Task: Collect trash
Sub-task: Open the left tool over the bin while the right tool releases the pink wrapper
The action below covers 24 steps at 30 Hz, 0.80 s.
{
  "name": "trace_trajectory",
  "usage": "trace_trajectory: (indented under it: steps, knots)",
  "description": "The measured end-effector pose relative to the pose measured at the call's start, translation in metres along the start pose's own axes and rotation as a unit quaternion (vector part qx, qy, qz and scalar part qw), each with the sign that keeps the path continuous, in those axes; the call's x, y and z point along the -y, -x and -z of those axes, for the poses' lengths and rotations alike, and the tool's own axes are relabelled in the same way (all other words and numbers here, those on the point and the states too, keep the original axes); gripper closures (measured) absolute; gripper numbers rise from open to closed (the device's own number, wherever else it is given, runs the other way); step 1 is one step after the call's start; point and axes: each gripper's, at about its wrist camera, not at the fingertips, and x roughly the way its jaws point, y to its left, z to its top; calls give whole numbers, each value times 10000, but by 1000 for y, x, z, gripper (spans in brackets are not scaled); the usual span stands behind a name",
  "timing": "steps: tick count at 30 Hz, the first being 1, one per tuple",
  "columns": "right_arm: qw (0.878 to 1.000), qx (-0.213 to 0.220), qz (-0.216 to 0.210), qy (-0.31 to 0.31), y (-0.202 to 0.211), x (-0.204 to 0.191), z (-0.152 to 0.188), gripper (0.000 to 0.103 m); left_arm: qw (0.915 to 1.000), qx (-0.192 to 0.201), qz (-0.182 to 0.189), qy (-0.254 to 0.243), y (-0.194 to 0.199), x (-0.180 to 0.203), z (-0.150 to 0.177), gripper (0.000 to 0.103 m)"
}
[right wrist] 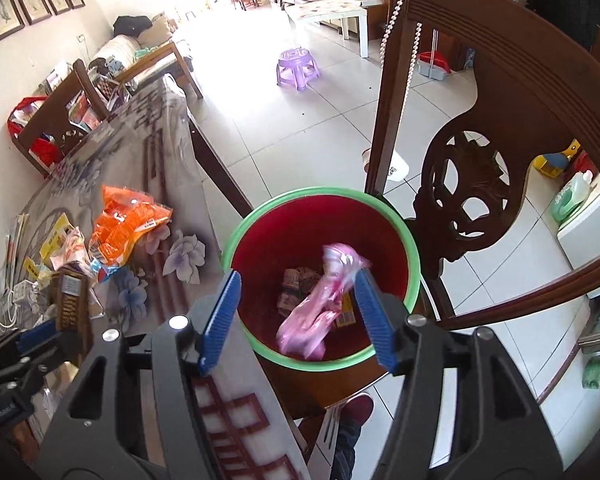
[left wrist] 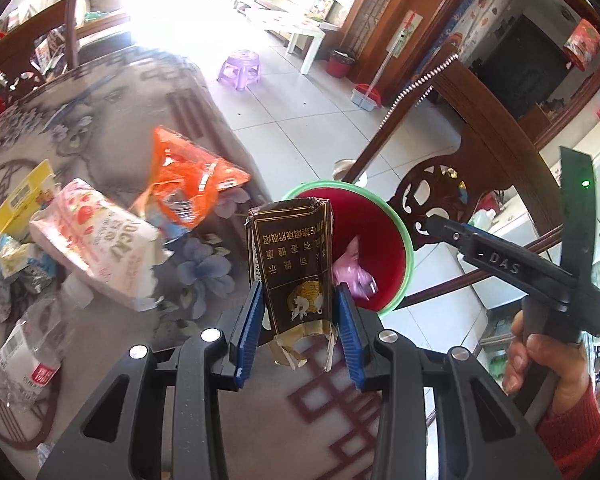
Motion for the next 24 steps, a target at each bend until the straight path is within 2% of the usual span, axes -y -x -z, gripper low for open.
trace_trajectory:
  steps: [5,16,19,20,21,22,24]
  knots:
    - [9998,-53,-60,-182,12,18,4,45,9994,-142,84,-313,-29,24,-12,69]
    - [9983,-244,265,-461,28,67,30,45,9970,39,252,-724,-63,77,-50,69]
    - [9977,-263,316,-543,32,79,35,45,9965,163,180,-804,-67,89,-57,65]
    - [9975,-260,328,-571,34,83,36,45,9964,196,155,-806,-68,91,-58,58]
    - [9974,-254,331,-590,35,86,37,45,9964,214,136,-807,-69,93,-60,41]
    - [9972,-240,337,-618,37,89,38,45,9964,240,138,-801,-69,95,-62,35]
    - [9970,-219,335,-655,39,92,40,45,9963,312,161,-784,-65,97,-64,34]
